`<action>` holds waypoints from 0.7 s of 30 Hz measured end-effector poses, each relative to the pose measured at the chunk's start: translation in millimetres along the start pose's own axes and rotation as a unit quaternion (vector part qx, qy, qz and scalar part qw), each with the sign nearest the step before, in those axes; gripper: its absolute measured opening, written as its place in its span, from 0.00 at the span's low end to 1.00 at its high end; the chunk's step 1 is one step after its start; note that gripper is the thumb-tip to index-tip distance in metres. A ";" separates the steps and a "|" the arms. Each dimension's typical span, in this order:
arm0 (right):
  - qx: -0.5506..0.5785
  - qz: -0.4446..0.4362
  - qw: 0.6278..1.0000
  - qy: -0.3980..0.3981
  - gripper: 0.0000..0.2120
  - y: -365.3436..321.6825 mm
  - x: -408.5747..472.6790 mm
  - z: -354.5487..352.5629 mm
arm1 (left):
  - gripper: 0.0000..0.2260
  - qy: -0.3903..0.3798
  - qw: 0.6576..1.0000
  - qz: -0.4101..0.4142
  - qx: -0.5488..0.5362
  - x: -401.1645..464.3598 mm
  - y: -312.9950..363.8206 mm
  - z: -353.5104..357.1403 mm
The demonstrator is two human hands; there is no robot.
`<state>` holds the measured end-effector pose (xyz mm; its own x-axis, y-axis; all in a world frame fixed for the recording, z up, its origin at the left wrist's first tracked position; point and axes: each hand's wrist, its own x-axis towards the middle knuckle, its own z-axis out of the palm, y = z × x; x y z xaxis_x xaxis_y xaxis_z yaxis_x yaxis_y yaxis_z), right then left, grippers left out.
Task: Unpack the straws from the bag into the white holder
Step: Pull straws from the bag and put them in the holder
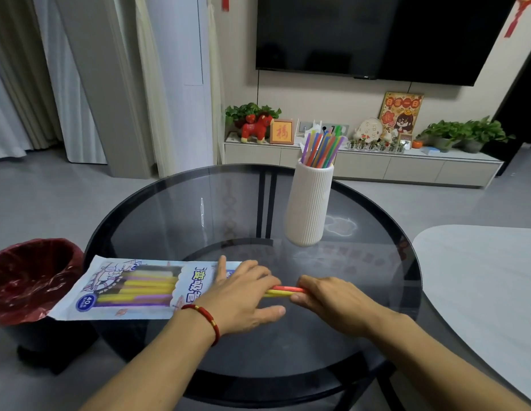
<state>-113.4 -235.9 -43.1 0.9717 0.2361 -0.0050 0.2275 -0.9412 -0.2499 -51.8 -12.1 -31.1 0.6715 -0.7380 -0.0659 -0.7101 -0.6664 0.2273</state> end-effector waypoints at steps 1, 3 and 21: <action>0.026 0.011 1.000 -0.001 0.22 -0.1 -1.2 -3.7 | 0.19 0.003 1.000 -0.002 0.003 0.8 1.8 0.8; 0.094 0.020 0.995 0.001 0.22 2.6 -3.8 -12.1 | 0.14 0.005 1.000 -0.010 0.015 2.1 2.3 0.0; 0.663 0.167 0.711 0.163 0.18 -31.0 12.2 10.2 | 0.06 0.085 0.995 -0.043 0.009 12.9 22.3 2.6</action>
<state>-109.3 -201.4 -45.2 0.9697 -0.2196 -0.1069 -0.0684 0.1759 -0.9820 -59.5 -36.8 -29.4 0.7548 -0.6509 0.0817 -0.6513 -0.7288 0.2112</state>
